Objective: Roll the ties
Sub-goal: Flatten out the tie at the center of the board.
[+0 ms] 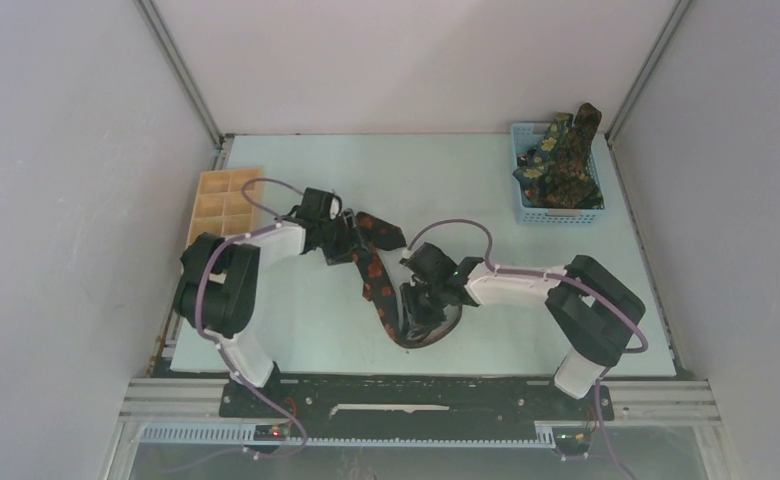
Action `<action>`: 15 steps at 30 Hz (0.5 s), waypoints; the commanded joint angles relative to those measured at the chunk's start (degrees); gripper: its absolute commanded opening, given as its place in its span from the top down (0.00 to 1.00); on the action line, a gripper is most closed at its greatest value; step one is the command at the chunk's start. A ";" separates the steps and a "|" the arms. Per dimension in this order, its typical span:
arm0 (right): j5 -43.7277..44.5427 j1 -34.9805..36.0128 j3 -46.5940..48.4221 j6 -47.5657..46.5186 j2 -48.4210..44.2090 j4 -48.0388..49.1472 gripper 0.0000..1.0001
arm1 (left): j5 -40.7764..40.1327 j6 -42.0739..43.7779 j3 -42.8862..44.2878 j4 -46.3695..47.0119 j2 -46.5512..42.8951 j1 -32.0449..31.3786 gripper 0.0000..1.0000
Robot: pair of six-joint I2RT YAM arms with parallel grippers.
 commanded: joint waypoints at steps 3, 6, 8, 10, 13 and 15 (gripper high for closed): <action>-7.71 3.70 3.56 7.99 2.76 12.36 0.71 | 2.47 1.10 14.86 -0.31 9.91 -5.14 0.35; -9.84 4.30 7.82 6.65 5.05 13.34 0.71 | 4.32 1.46 21.90 -1.98 14.51 -8.79 0.35; -11.05 4.12 10.29 4.47 5.39 10.45 0.72 | 5.17 1.61 24.15 -2.26 15.18 -11.01 0.35; -9.61 3.59 10.72 2.37 3.26 6.47 0.72 | 3.19 2.96 24.10 -2.75 13.20 -12.25 0.35; -3.22 2.30 10.75 -1.84 -1.99 -1.47 0.72 | -4.51 5.13 22.58 -5.95 7.28 -12.23 0.27; 1.85 1.30 10.76 -3.86 -6.01 -6.12 0.71 | -9.78 6.96 22.17 -8.90 2.67 -12.27 0.22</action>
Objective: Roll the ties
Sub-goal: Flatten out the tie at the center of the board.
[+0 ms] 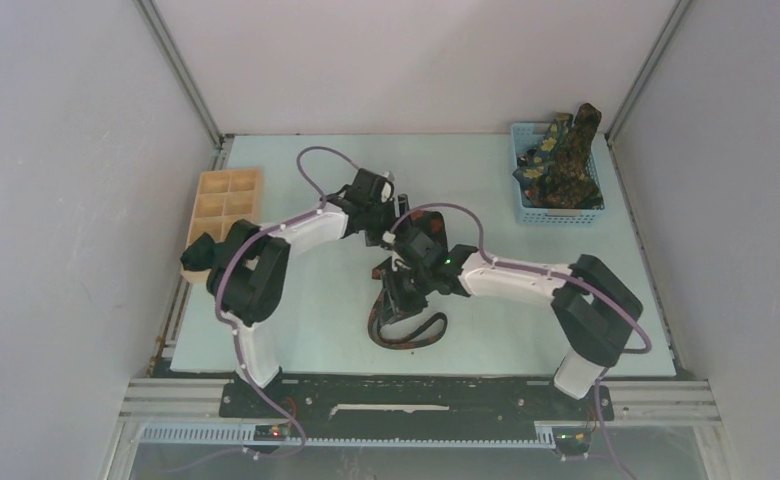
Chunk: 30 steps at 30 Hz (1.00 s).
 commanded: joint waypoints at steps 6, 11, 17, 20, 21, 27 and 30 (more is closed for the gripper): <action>24.30 -3.34 1.16 -8.55 -22.32 -18.73 0.64 | -25.93 6.66 -5.43 -10.60 -29.07 0.89 0.00; 31.74 -7.78 -3.62 -7.63 -32.35 -16.94 0.13 | -36.18 4.98 -13.62 -11.63 -42.02 1.35 0.00; 33.79 -15.93 -10.38 -4.45 -40.32 -12.99 0.02 | -28.23 1.80 -18.78 -16.92 -47.56 1.23 0.00; 32.15 -19.72 -13.41 -3.21 -42.52 -11.21 0.02 | -33.02 -2.17 -20.79 -22.04 -49.10 -5.08 0.00; 31.90 -20.92 -14.04 -2.96 -43.08 -11.00 0.02 | -33.83 -3.69 -21.29 -23.59 -49.27 -7.36 0.01; 31.57 -22.72 -15.11 -3.85 -43.48 -9.97 0.03 | -38.46 -13.35 -22.22 -27.90 -47.94 -23.35 0.07; 31.03 -23.15 -15.11 -3.76 -43.16 -9.84 0.03 | -39.80 -16.96 -19.21 -31.12 -43.06 -29.42 0.07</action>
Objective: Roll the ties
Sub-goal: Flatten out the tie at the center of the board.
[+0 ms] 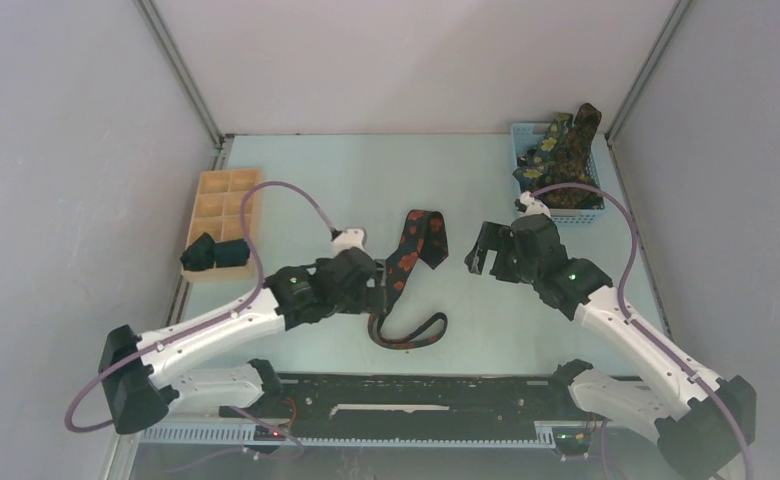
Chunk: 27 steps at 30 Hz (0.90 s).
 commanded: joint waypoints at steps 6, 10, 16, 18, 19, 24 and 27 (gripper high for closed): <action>-1.36 -0.66 0.32 0.97 0.31 2.49 0.04 | -4.78 -14.40 5.14 -3.78 13.59 -9.89 0.08; -2.40 -0.67 0.27 0.53 1.27 1.70 0.05 | -4.73 -16.38 3.89 -0.56 18.12 -10.14 0.15; -3.21 -0.64 -0.88 0.54 2.25 3.64 0.06 | -2.61 -15.78 -0.49 7.10 23.22 -10.14 0.36; -4.28 -0.60 -0.82 1.33 3.83 5.05 0.07 | -2.11 -15.34 -1.39 8.99 24.89 -10.12 0.43; -4.97 -0.64 -0.84 1.86 4.77 6.03 0.07 | -2.14 -15.29 -1.94 9.97 25.58 -10.07 0.48; -10.84 0.13 -0.82 5.48 10.77 13.52 0.10 | -0.27 -14.33 -6.15 14.74 26.37 -9.35 0.81; -12.31 1.69 -0.82 6.56 14.72 18.67 0.11 | 0.12 -12.84 -9.41 17.73 21.93 -9.35 1.00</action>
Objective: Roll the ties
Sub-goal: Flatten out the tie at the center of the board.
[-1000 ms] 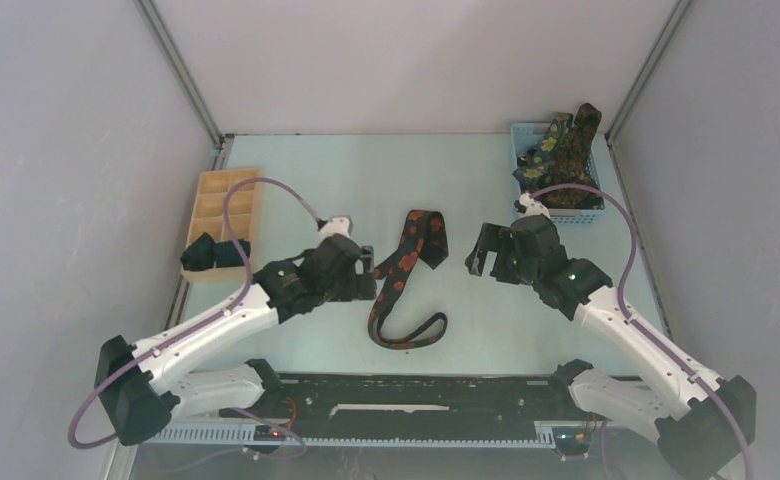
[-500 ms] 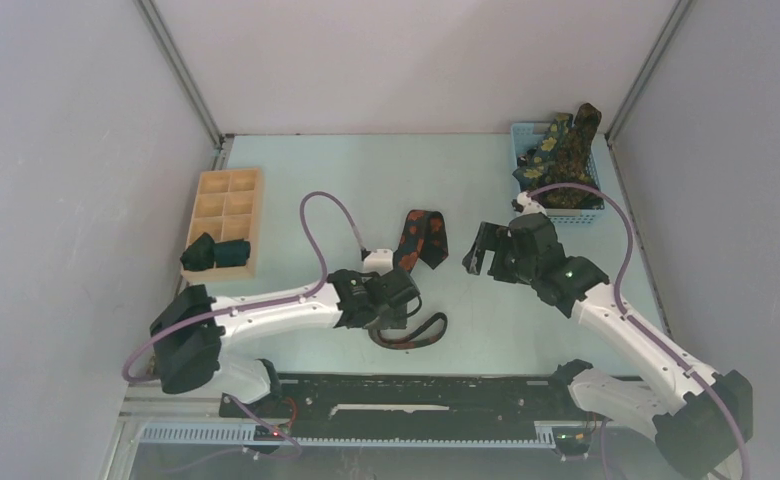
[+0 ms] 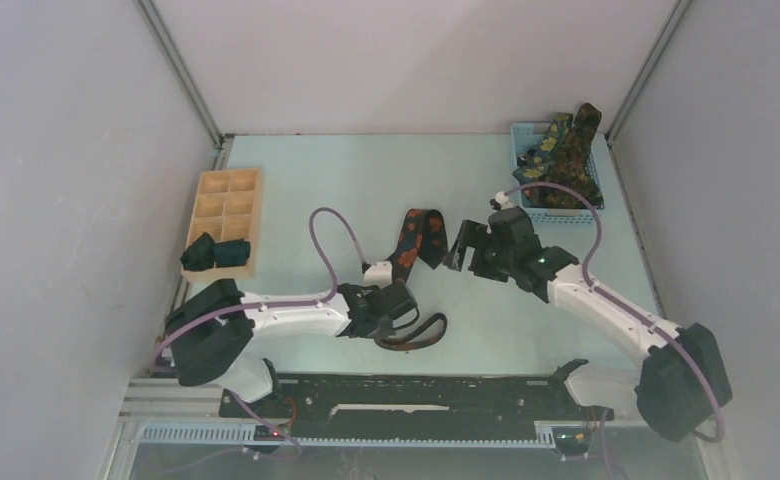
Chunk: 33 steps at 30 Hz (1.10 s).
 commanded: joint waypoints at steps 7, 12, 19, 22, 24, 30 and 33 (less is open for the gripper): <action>-7.50 5.22 3.99 4.67 17.60 18.12 0.12 | 3.84 3.57 -11.07 10.46 -11.68 0.07 1.00; -11.08 6.50 8.44 5.94 26.70 21.34 0.12 | 5.98 5.00 -14.82 11.63 -18.59 0.54 1.00; -12.63 7.28 14.64 7.16 35.55 22.93 0.14 | 8.67 6.81 -18.03 11.73 -25.39 1.81 1.00; -12.72 7.36 16.45 7.67 38.13 23.12 0.15 | 9.33 7.15 -19.68 11.73 -27.85 2.79 1.00; -12.69 7.37 17.68 8.04 39.91 23.06 0.17 | 9.61 7.26 -20.55 11.68 -29.15 3.17 1.00; -11.23 6.54 21.46 8.69 44.39 22.79 0.32 | 10.75 7.52 -22.46 11.65 -31.97 3.50 1.00; -11.89 5.96 23.00 9.17 45.91 22.96 0.54 | 11.13 7.69 -22.85 10.80 -33.44 3.59 1.00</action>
